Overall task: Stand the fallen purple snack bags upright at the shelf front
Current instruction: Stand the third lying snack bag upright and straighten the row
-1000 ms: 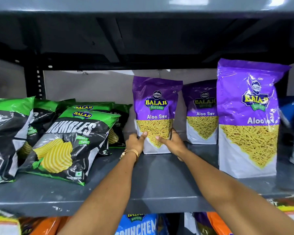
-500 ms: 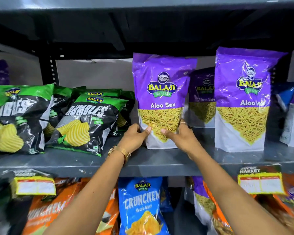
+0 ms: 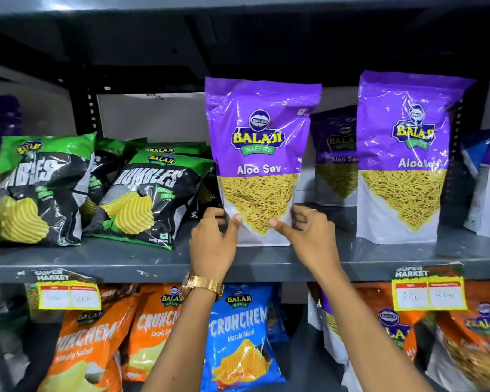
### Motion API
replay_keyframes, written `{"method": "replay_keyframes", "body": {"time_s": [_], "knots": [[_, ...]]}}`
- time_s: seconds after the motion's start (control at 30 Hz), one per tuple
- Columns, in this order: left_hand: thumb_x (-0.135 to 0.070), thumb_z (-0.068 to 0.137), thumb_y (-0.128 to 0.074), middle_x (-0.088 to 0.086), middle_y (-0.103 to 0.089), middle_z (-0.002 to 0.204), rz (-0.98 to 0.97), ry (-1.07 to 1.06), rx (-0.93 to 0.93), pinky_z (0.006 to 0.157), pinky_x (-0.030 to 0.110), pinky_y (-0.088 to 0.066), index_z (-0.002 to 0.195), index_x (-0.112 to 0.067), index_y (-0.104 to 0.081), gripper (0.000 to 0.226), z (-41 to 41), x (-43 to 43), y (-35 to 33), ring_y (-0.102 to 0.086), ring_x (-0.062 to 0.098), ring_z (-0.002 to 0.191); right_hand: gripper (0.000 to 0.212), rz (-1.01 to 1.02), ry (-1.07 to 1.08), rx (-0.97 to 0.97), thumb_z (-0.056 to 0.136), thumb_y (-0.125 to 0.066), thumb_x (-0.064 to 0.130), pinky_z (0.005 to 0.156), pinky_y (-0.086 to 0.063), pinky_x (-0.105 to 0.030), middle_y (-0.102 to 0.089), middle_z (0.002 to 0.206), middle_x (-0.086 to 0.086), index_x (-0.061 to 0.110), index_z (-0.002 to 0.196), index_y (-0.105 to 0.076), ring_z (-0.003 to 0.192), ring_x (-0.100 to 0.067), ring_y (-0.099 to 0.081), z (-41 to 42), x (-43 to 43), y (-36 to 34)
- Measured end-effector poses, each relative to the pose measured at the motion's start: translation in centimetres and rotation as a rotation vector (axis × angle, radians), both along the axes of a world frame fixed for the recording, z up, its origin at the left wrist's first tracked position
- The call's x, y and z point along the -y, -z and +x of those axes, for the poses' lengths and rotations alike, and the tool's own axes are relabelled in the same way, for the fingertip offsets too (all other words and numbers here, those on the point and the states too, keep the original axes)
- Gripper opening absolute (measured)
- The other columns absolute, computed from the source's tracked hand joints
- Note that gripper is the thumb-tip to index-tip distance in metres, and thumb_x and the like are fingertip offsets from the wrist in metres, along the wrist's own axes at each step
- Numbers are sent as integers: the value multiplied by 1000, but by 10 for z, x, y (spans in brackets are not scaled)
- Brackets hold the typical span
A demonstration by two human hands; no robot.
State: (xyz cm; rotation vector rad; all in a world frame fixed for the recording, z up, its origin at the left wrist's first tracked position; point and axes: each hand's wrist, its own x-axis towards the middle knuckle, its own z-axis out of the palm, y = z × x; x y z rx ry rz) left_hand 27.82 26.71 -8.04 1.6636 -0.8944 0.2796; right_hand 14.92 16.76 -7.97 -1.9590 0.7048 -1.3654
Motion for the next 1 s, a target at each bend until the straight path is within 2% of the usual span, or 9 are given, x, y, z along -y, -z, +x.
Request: {"method": "replay_keyframes", "body": {"time_s": [0.07, 0.13, 0.3, 0.43, 0.5, 0.63, 0.83, 0.9, 1.0], "knots": [[-41, 89, -59, 3, -71, 94, -43, -22, -4, 81, 38, -51, 111, -14, -58, 35, -2, 0, 2, -67, 30, 94, 45, -8, -35, 32, 70, -83, 25, 64, -46, 4, -64, 84, 22, 7, 109, -72, 69, 26, -60, -1, 1, 1], [-43, 90, -56, -4, -61, 86, -57, -29, -20, 73, 32, -43, 113, -14, -54, 38, -2, -1, 2, -64, 27, 91, 51, -4, -54, 46, 67, -85, 25, 63, -43, 7, -63, 85, 21, 7, 112, -70, 66, 27, -58, -2, 1, 4], [-47, 89, -56, -1, -67, 92, 6, 28, 46, 80, 39, -52, 112, -15, -56, 40, -1, -4, 2, -67, 24, 91, 61, 25, -20, 57, 67, -83, 33, 79, -52, -18, -69, 110, -2, 7, 119, -63, 93, -13, -66, -7, 3, 5], [-46, 89, -57, 1, -70, 99, 41, 29, 89, 82, 41, -54, 117, -16, -55, 41, -2, -3, 4, -69, 23, 91, 63, 28, -12, 43, 68, -82, 34, 90, -53, -32, -68, 120, -9, 7, 121, -60, 102, -19, -65, -9, 4, 5], [-41, 91, -56, 8, -67, 115, 26, 31, 84, 89, 43, -52, 131, -14, -47, 49, -5, 0, 6, -65, 29, 105, 65, 12, -9, 27, 71, -80, 38, 96, -52, -37, -66, 124, -9, 8, 124, -59, 110, -21, -63, -10, 3, 5], [-25, 95, -51, 16, -33, 154, -55, -127, 191, 110, 41, -33, 152, -8, -21, 66, -37, 8, 11, -37, 31, 139, 59, -12, -21, 83, 79, -71, 41, 103, -46, -41, -59, 132, -6, 15, 129, -55, 122, -19, -55, -30, 1, 7], [-11, 87, -54, 16, -59, 129, -165, -137, 642, 101, 41, -41, 130, -5, -56, 44, -118, 54, -3, -53, 30, 118, 30, -211, 188, 328, 85, -67, 28, 91, -52, -42, -66, 110, -2, 15, 112, -64, 105, -21, -61, -115, 29, 3], [-17, 90, -54, 14, -59, 126, -115, -28, 567, 100, 39, -42, 129, -6, -57, 40, -142, 76, -12, -54, 29, 116, 40, -264, 335, 350, 82, -69, 33, 94, -47, -45, -63, 114, -6, 13, 116, -61, 107, -29, -56, -143, 49, -5], [-39, 96, -48, 13, -43, 148, 53, 156, 239, 108, 31, -27, 145, -11, -37, 58, -175, 107, -17, -40, 27, 137, 78, -179, 462, 216, 74, -73, 48, 108, -34, -49, -52, 134, -16, 8, 135, -46, 125, -34, -46, -178, 88, -16]]}}
